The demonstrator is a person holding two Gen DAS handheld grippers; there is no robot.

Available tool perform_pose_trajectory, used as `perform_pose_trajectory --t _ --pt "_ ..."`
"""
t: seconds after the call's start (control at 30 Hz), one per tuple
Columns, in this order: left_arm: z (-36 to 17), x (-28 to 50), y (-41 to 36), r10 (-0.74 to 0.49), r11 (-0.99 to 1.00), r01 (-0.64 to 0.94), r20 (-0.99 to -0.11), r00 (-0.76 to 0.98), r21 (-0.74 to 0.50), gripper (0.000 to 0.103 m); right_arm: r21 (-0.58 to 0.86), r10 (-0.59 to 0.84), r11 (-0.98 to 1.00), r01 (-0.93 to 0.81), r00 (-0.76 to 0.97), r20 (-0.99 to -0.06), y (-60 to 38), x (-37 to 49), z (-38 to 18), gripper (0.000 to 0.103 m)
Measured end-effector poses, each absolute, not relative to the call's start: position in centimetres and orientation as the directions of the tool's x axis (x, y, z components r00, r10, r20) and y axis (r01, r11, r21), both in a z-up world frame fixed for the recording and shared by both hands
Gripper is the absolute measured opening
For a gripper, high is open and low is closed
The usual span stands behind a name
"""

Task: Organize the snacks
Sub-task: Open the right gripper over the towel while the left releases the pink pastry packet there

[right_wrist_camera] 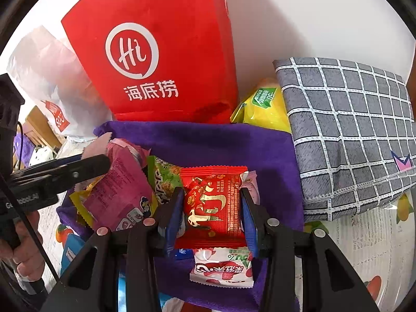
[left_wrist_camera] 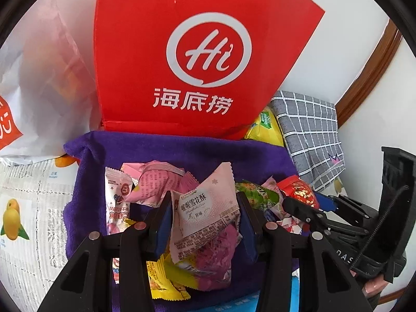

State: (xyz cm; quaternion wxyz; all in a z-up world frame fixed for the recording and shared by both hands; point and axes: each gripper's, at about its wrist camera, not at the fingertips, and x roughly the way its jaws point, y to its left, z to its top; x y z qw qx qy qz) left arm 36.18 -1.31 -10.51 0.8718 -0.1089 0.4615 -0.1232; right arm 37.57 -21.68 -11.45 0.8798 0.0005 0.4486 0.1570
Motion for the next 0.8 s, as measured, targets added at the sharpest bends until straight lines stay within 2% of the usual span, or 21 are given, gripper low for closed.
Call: perform_pose_trajectory --t 0.4,0.8 --pt "-11.1 36.5 -1.7 -0.298 0.952 0.110 -0.792 0.533 -0.285 0.045 0.139 0.281 0.947 -0.290 0.535 -0.797 -21.3 37.7 -11.9 0.042" --pt "-12.0 36.6 -1.8 -0.289 0.956 0.108 -0.808 0.513 -0.273 0.050 0.106 0.265 0.945 -0.311 0.529 -0.806 -20.5 37.5 -12.3 0.043"
